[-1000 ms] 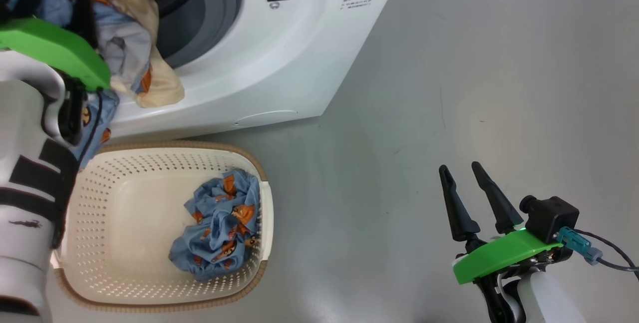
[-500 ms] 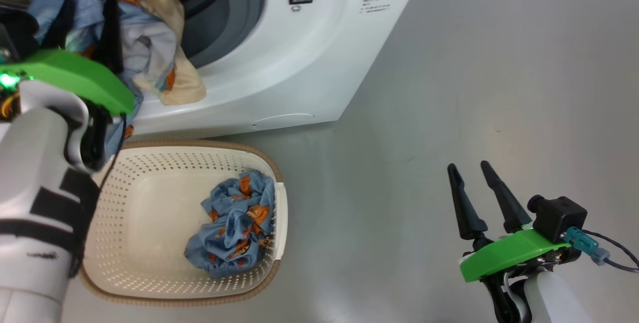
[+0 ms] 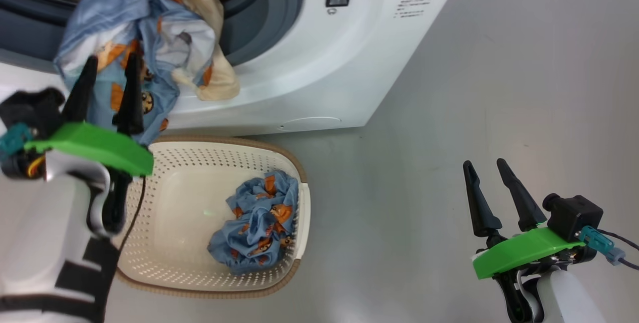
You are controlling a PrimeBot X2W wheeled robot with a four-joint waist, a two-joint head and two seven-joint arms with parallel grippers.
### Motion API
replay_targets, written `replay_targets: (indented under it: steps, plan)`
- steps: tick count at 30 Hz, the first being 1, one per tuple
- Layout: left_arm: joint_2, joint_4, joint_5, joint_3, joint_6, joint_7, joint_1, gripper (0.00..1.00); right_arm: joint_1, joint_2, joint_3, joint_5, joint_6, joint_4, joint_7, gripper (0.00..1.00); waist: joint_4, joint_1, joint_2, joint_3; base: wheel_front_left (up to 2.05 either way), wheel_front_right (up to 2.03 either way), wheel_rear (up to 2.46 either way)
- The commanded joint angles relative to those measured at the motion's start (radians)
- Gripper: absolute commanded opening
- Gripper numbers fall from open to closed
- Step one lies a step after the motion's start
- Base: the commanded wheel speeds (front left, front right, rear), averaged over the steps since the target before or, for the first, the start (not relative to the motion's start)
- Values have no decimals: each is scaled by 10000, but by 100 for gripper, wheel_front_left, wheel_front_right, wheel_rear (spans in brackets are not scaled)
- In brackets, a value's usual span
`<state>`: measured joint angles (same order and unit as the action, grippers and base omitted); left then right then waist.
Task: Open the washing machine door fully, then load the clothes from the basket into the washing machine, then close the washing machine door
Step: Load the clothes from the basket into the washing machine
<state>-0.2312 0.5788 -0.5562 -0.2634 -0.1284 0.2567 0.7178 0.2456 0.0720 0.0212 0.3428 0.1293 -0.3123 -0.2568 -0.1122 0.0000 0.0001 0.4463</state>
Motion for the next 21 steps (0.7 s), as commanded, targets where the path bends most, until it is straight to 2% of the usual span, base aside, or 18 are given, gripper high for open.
replay_targets:
  steps: [1, 21]
  plan:
    - [-363, -435, 187, 429, -23, 51, -315, 100, -261, 94, 228, -161, 14, 220, -49, 100, 127, 0, -1, -122, 0, 0, 0]
    - [-51, -3007, 758, 2291, -23, 51, -4225, 100, -614, 449, 31, -135, 14, 306, -49, 100, 618, 0, -1, -524, 0, 0, 0]
